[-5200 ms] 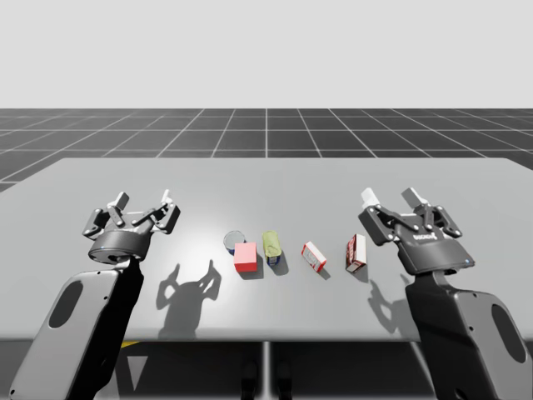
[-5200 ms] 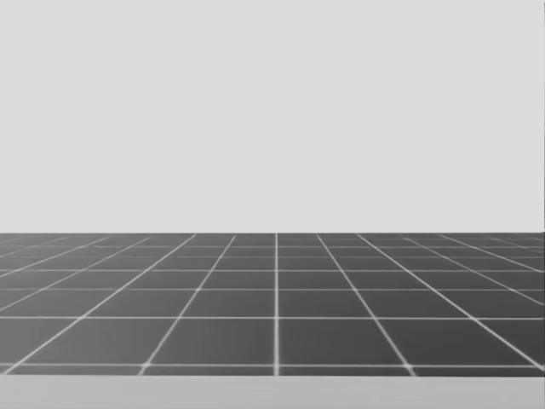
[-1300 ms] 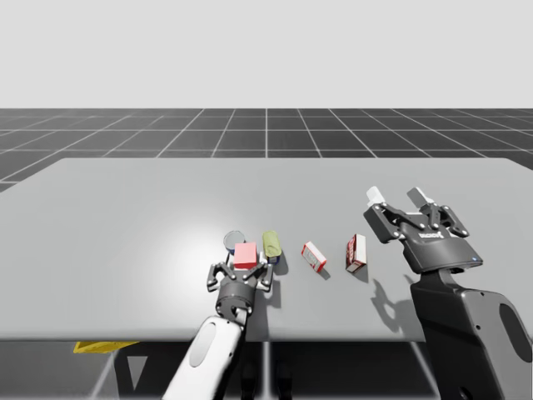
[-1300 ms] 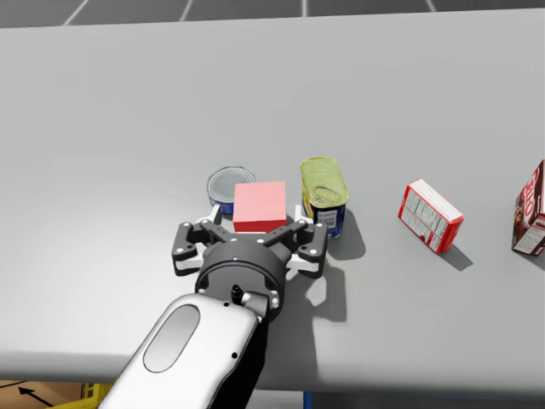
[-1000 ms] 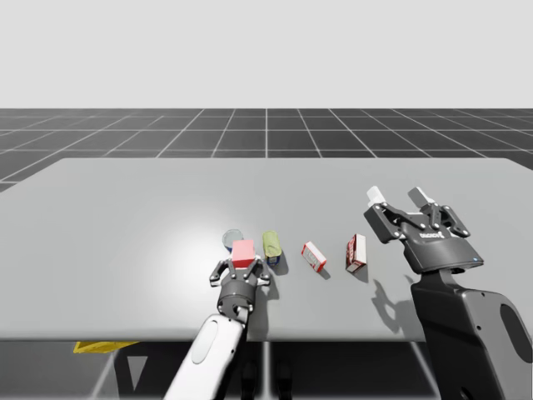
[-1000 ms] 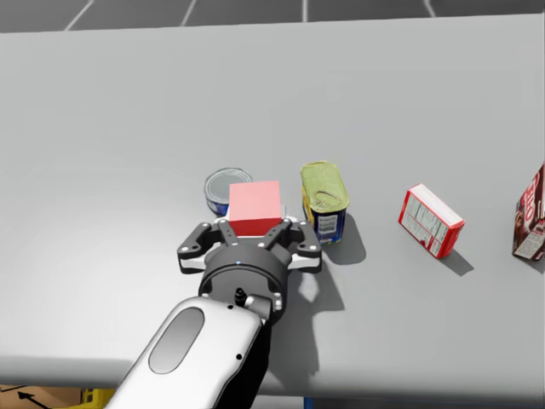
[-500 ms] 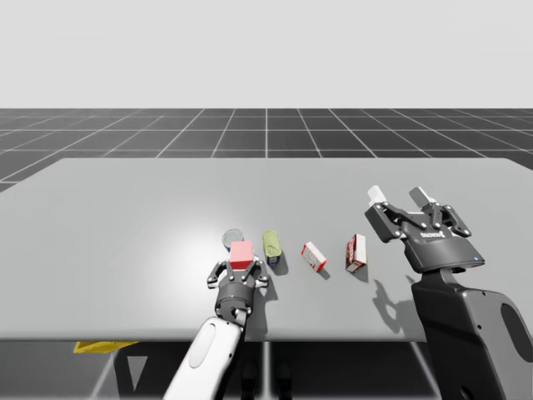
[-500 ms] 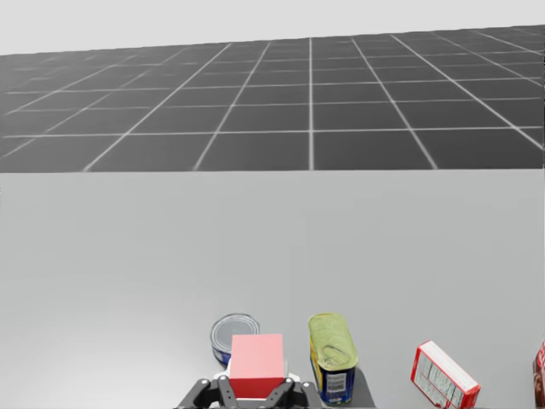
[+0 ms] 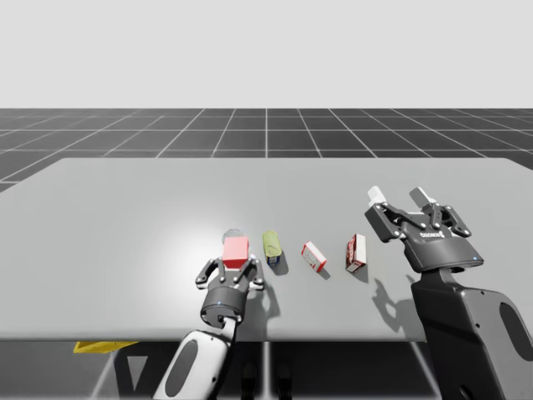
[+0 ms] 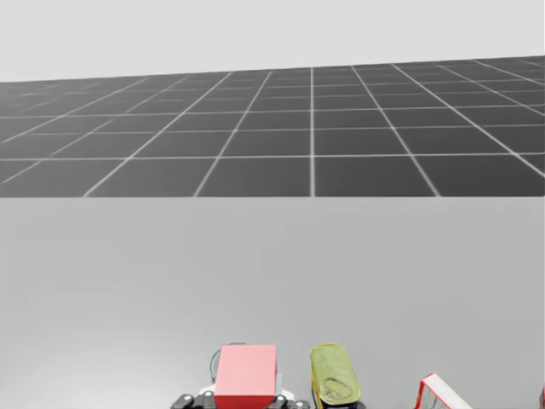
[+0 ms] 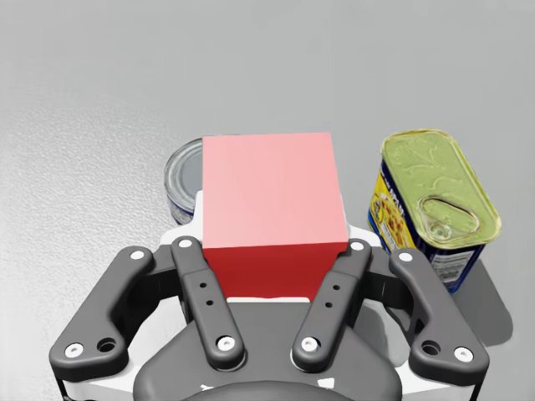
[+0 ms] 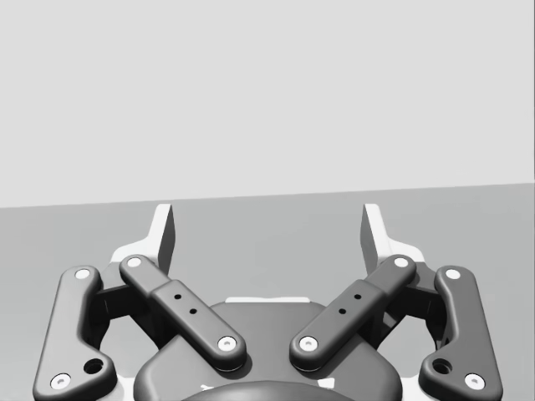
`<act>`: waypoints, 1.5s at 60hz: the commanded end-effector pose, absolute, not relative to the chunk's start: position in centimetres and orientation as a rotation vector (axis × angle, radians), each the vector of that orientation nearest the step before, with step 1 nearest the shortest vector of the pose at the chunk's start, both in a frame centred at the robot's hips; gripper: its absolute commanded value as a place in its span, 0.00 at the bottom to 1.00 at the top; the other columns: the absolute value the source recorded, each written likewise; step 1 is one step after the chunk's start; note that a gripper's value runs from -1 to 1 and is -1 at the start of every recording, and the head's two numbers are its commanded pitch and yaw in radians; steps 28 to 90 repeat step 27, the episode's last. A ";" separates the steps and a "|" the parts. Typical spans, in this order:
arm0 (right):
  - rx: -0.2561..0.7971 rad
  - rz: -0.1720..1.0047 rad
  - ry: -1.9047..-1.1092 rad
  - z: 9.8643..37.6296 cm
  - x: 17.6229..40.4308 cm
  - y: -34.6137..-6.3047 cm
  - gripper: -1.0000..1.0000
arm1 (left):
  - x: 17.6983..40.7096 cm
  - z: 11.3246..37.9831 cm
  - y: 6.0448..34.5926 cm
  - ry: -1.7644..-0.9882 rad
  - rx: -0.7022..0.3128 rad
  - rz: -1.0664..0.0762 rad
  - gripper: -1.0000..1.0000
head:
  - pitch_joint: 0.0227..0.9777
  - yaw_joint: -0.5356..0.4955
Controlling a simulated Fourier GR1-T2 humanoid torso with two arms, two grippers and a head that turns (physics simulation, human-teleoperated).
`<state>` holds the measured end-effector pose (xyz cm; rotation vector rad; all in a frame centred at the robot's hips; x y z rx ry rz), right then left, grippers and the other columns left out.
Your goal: Find the red cube and pick it up.
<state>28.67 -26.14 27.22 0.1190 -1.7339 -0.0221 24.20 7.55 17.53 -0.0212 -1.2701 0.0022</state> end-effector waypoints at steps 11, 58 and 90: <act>0.118 -0.018 -1.741 27.2 28.7 -26.3 0.00 | 23.8 25.5 7.2 -1.425 -0.153 -0.115 1.00 | 0.46 0.62; 0.122 -0.048 -1.720 27.3 28.8 -26.7 0.00 | 22.2 32.9 8.2 -1.568 -0.168 -0.194 1.00 | 0.45 0.63; 0.122 -0.048 -1.720 27.3 28.8 -26.7 0.00 | 22.2 32.9 8.2 -1.568 -0.168 -0.194 1.00 | 0.45 0.63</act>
